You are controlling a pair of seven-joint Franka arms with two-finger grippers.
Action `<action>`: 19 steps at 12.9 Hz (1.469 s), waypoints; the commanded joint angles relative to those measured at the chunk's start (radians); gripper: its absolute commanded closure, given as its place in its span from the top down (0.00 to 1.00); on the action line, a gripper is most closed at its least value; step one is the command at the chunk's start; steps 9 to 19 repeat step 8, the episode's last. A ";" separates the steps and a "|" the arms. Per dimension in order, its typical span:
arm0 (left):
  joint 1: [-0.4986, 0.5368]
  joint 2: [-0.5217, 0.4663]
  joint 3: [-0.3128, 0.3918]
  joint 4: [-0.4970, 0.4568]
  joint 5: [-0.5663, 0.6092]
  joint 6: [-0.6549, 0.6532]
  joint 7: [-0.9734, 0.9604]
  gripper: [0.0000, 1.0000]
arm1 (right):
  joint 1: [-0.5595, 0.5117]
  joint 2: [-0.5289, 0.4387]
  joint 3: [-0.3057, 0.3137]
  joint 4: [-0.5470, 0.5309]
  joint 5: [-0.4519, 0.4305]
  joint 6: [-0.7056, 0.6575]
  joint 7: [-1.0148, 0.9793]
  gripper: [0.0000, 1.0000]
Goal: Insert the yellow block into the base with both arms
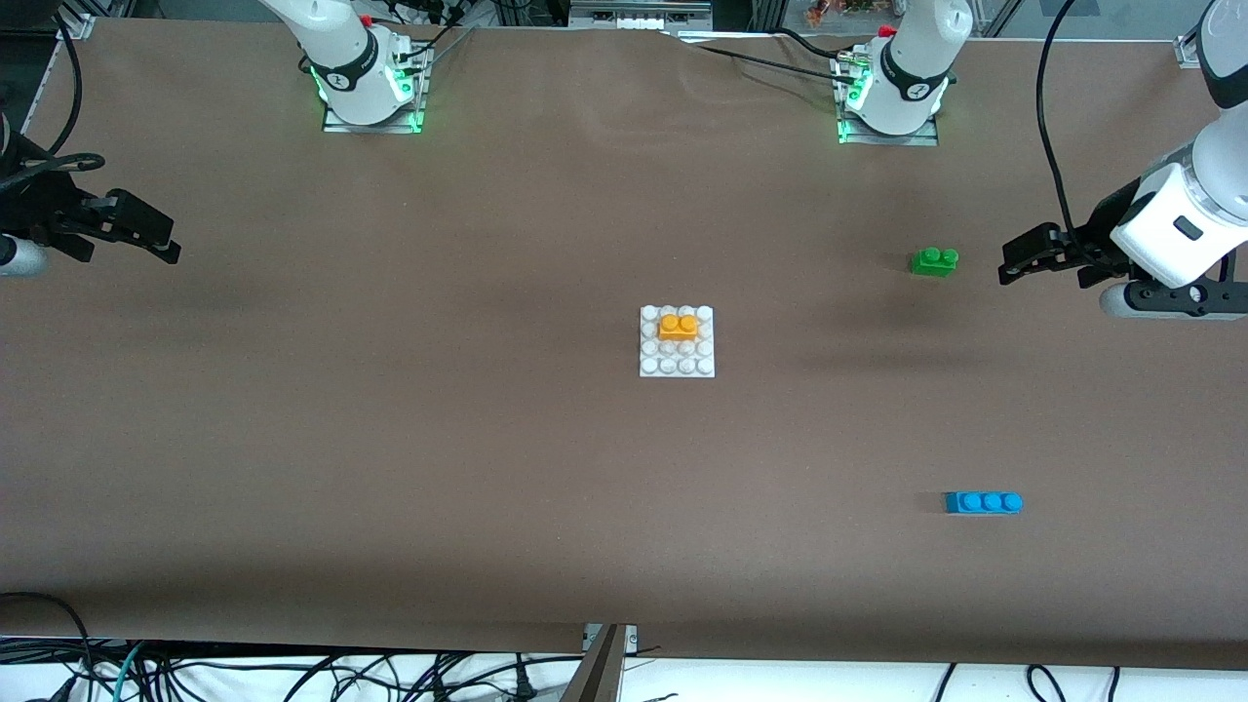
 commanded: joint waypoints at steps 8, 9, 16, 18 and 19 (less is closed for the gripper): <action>0.006 0.081 -0.002 0.109 -0.001 -0.028 0.024 1.00 | -0.001 -0.002 0.003 0.010 0.005 -0.009 0.004 0.99; 0.006 0.081 -0.002 0.109 -0.001 -0.028 0.024 1.00 | -0.001 -0.002 0.003 0.010 0.005 -0.009 0.004 0.99; 0.006 0.081 -0.002 0.109 -0.001 -0.028 0.024 1.00 | -0.001 -0.002 0.003 0.010 0.005 -0.009 0.004 0.99; 0.006 0.081 -0.002 0.109 -0.001 -0.028 0.024 1.00 | -0.001 -0.002 0.003 0.010 0.005 -0.009 0.004 0.99; 0.006 0.081 -0.002 0.109 -0.001 -0.028 0.024 1.00 | -0.001 -0.002 0.003 0.010 0.005 -0.009 0.004 0.99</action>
